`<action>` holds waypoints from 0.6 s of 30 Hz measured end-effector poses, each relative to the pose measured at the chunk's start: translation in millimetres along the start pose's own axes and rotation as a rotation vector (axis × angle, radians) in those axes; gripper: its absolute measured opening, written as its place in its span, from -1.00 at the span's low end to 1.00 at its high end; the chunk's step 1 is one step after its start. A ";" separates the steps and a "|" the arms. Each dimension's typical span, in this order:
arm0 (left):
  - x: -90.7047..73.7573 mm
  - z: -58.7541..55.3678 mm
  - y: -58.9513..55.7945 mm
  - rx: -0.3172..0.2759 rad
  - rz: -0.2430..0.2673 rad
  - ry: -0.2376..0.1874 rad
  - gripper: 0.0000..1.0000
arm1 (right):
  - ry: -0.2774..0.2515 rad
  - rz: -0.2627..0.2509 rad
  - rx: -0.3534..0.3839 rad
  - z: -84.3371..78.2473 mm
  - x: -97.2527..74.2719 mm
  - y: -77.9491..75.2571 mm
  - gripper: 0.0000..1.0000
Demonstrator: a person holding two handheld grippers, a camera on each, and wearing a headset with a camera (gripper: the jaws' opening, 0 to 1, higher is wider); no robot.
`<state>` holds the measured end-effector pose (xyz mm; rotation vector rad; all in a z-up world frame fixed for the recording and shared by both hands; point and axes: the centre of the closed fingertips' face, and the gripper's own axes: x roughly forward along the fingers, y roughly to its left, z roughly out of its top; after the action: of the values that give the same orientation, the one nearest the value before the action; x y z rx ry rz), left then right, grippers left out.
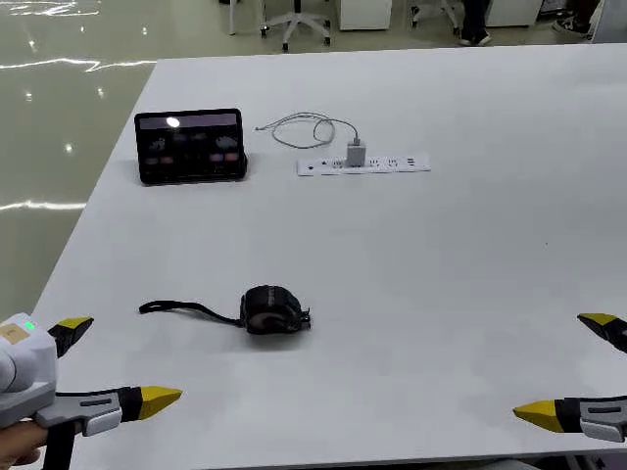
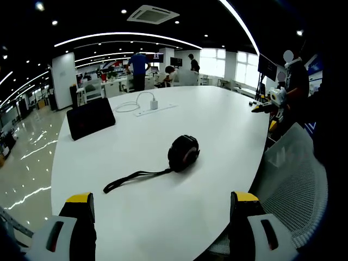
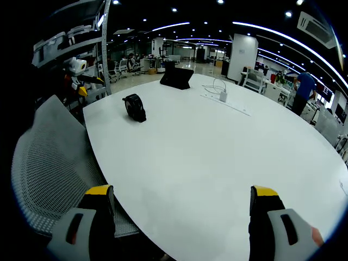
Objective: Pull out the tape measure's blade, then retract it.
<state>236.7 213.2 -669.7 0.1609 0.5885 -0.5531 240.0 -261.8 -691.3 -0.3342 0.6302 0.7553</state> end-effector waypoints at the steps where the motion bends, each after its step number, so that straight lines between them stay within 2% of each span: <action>1: 0.3 0.3 0.1 0.002 0.000 0.000 1.00 | -0.007 -0.004 -0.004 1.4 0.3 0.3 1.00; 4: 3.9 0.6 -0.6 0.044 -0.005 -0.002 1.00 | -0.010 0.008 -0.001 1.8 1.7 3.2 1.00; 5: 5.1 0.2 -1.5 0.054 -0.010 0.001 1.00 | -0.031 0.020 -0.015 5.2 3.0 5.0 1.00; 7: 8.1 -0.8 -6.4 0.034 -0.042 0.015 1.00 | -0.081 0.025 -0.057 13.9 4.0 6.6 1.00; 10: 12.8 1.9 -7.2 0.068 -0.045 0.014 1.00 | -0.061 0.025 -0.043 14.9 6.8 5.5 1.00; 13: 20.4 3.4 -8.1 0.070 -0.057 0.036 1.00 | -0.059 0.036 -0.034 18.1 12.2 5.4 1.00; 14: 24.5 5.5 -10.2 0.097 -0.070 0.038 1.00 | -0.065 0.029 -0.050 21.1 14.6 4.5 1.00; 16: 30.4 10.0 -13.9 0.160 -0.089 0.039 1.00 | -0.069 0.054 -0.045 25.2 19.4 8.2 1.00; 18: 37.4 15.9 -20.1 0.174 -0.119 0.037 1.00 | -0.067 0.063 -0.072 28.9 26.0 10.6 1.00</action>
<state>259.5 174.8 -677.6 0.3025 0.5881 -0.7180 258.7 -226.4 -686.4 -0.3551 0.5537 0.8474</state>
